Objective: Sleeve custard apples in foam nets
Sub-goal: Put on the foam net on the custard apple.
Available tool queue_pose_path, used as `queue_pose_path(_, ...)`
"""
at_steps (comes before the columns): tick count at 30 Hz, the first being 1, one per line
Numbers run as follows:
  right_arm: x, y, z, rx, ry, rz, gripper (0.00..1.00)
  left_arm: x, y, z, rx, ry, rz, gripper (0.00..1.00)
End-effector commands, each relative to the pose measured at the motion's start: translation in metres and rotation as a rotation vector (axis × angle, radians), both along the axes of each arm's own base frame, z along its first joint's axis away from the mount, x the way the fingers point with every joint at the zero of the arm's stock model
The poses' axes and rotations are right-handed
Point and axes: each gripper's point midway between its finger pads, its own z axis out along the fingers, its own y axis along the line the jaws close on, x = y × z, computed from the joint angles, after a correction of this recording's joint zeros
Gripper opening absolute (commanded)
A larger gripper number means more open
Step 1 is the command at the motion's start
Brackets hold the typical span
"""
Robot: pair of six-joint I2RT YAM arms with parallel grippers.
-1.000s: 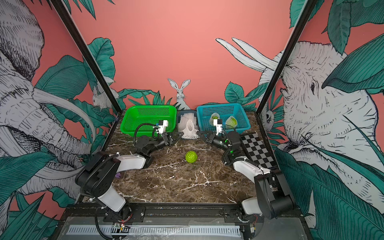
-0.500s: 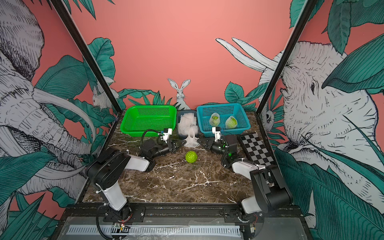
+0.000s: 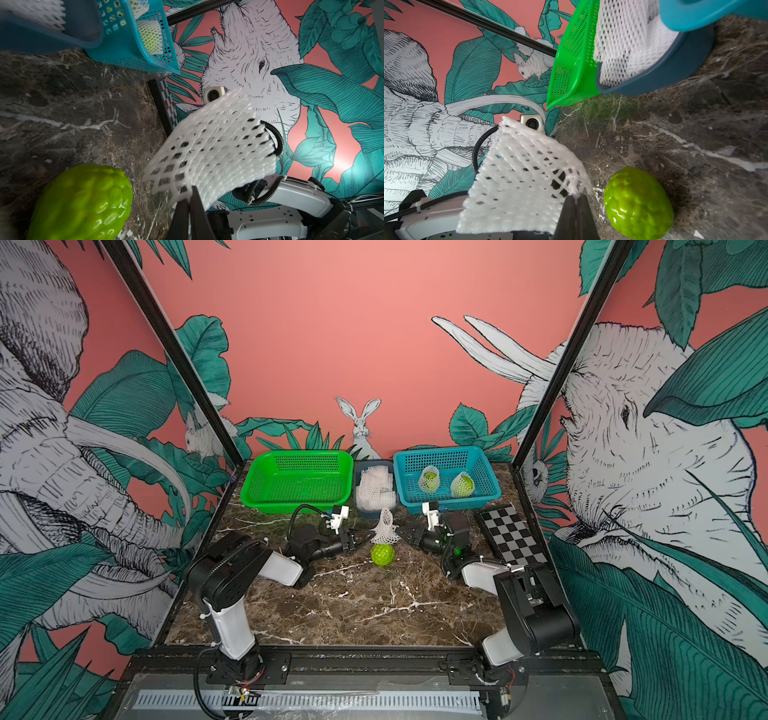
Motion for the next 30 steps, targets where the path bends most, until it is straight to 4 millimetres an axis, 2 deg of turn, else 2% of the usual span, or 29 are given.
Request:
queue_pose_path(1, 0.003, -0.003, -0.008, -0.028, -0.030, -0.012, 0.00, -0.001, 0.002, -0.001, -0.001, -0.037, -0.001, 0.00)
queue_pose_path(9, 0.007, -0.001, -0.021, -0.035, -0.023, -0.020, 0.00, 0.007, 0.001, -0.005, 0.002, -0.040, -0.001, 0.00)
queue_pose_path(11, 0.007, 0.001, -0.019, -0.030, -0.031, -0.014, 0.00, 0.009, 0.002, -0.009, 0.006, -0.031, 0.002, 0.00)
queue_pose_path(12, 0.006, 0.003, -0.029, -0.037, -0.005, -0.008, 0.00, 0.009, 0.003, -0.012, 0.011, -0.023, 0.001, 0.00)
queue_pose_path(14, 0.005, 0.006, -0.032, -0.034, 0.003, 0.002, 0.00, 0.009, 0.003, -0.017, 0.017, -0.014, 0.001, 0.00)
queue_pose_path(20, -0.001, 0.010, -0.044, -0.037, 0.021, 0.014, 0.00, 0.007, 0.002, -0.026, 0.030, -0.001, -0.012, 0.00)
queue_pose_path(30, -0.009, 0.008, -0.048, -0.027, 0.024, 0.021, 0.00, -0.002, 0.007, -0.036, 0.051, 0.015, -0.018, 0.00)
